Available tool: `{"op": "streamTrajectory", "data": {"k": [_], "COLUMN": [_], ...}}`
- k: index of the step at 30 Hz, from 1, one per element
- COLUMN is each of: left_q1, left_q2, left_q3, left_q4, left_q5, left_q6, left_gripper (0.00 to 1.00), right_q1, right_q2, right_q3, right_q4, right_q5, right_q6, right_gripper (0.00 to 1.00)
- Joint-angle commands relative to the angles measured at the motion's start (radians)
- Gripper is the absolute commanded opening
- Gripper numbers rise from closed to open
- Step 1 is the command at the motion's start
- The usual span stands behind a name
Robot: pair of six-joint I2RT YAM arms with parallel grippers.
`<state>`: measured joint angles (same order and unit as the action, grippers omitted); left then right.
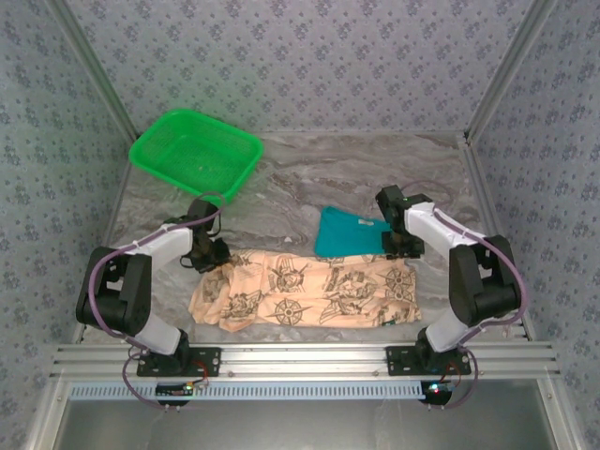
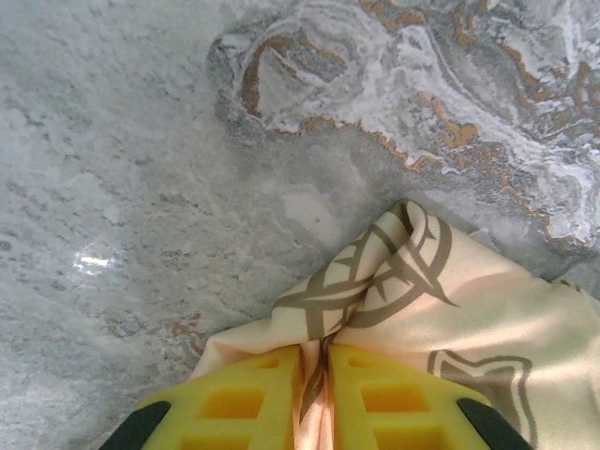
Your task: Fold the inside-out t-shirt
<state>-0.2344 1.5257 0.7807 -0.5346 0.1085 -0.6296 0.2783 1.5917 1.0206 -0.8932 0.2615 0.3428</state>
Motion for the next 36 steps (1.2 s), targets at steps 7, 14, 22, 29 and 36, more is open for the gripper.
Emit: {"op": "streamTrajectory", "data": {"k": [7, 14, 22, 29, 36], "left_q1": [0.055, 0.086, 0.086, 0.086, 0.086], "left_q2": [-0.001, -0.005, 0.000, 0.004, 0.013], "left_q3": [-0.079, -0.091, -0.093, -0.089, -0.082], "left_q4": [-0.048, -0.035, -0.029, -0.035, -0.034], "left_q5": [-0.043, -0.015, 0.007, 0.008, 0.011], "left_q6": [-0.027, -0.034, -0.042, -0.037, -0.037], "left_gripper": [0.17, 0.16, 0.17, 0.16, 0.16], "right_q1": [-0.140, -0.267, -0.251, -0.272, -0.354], "right_q2": [-0.091, -0.168, -0.292, -0.256, -0.194], "right_q3": [-0.042, -0.109, -0.132, -0.203, -0.237], "right_q4": [-0.035, 0.066, 0.088, 0.117, 0.186], "right_q5": [0.045, -0.185, -0.428, -0.513, -0.588], "right_q6": [0.074, 0.050, 0.059, 0.094, 0.050], "right_gripper": [0.28, 0.13, 0.45, 0.42, 0.02]}}
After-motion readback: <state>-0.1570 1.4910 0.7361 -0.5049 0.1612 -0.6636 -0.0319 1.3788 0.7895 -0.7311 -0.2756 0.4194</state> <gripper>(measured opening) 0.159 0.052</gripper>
